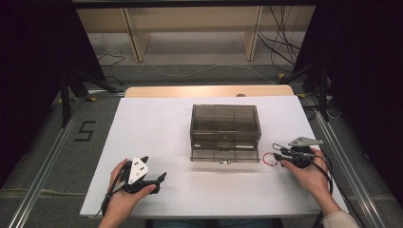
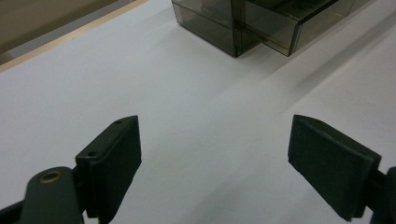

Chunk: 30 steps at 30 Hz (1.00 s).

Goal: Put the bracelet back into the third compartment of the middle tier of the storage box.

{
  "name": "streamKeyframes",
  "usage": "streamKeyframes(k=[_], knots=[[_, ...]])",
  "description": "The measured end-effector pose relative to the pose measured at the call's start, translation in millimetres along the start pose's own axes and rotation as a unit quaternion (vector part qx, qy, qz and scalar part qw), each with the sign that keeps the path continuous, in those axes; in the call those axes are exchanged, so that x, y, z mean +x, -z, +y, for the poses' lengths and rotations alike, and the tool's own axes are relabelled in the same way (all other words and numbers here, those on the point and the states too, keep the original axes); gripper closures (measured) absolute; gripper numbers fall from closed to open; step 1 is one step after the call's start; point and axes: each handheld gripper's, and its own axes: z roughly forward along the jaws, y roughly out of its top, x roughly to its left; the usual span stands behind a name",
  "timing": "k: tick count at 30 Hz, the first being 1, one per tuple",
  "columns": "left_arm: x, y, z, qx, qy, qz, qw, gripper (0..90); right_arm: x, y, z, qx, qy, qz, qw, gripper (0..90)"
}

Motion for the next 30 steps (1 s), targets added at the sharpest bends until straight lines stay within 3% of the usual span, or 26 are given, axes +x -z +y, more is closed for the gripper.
streamKeyframes(k=[7,20,30], knots=[[0.3,-1.1,-0.2,0.000,0.003,0.000,1.0000,17.1,0.5,-5.4,2.2,0.011,0.003,-0.001,0.9999,63.0],[0.9,-1.4,-0.4,0.001,0.004,0.000,1.0000,17.2,-1.9,-12.1,2.3,0.032,-0.013,0.007,0.9994,66.4],[0.5,-2.0,-0.4,0.001,0.003,-0.001,1.0000,17.7,-3.0,-13.7,2.7,0.042,-0.025,0.006,0.9988,77.0]])
